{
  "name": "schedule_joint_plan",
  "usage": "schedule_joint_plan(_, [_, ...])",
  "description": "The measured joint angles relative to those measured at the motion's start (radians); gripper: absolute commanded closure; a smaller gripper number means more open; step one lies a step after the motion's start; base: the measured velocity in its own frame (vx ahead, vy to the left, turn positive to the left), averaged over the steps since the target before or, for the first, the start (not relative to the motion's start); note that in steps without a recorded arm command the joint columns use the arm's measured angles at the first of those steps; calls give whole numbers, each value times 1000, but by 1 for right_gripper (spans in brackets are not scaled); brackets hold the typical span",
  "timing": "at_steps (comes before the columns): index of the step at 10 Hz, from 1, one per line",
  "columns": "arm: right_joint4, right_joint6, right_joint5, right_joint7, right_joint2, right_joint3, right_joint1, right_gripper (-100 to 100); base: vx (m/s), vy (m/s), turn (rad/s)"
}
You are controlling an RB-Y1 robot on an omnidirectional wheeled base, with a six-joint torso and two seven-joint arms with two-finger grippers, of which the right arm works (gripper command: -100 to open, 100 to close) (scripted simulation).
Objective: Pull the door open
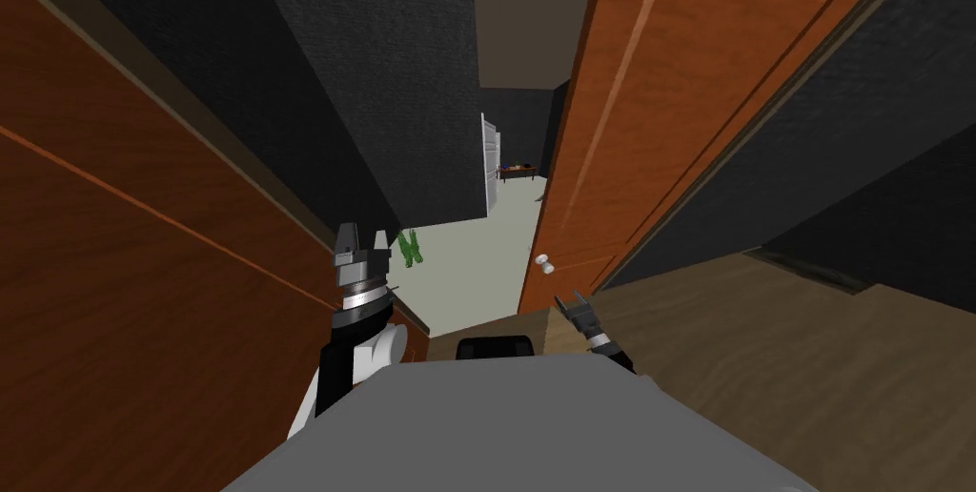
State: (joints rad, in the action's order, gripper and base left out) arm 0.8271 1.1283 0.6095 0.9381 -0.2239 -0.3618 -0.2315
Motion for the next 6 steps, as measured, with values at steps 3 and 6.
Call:
schedule_joint_plan(3, [-30, 1, -23, 9, -8, -28, 12, -100, 166, 44, 166])
schedule_joint_plan(6, [-65, 0, -52, 20, -19, -62, 29, -100, 171, 10, 146])
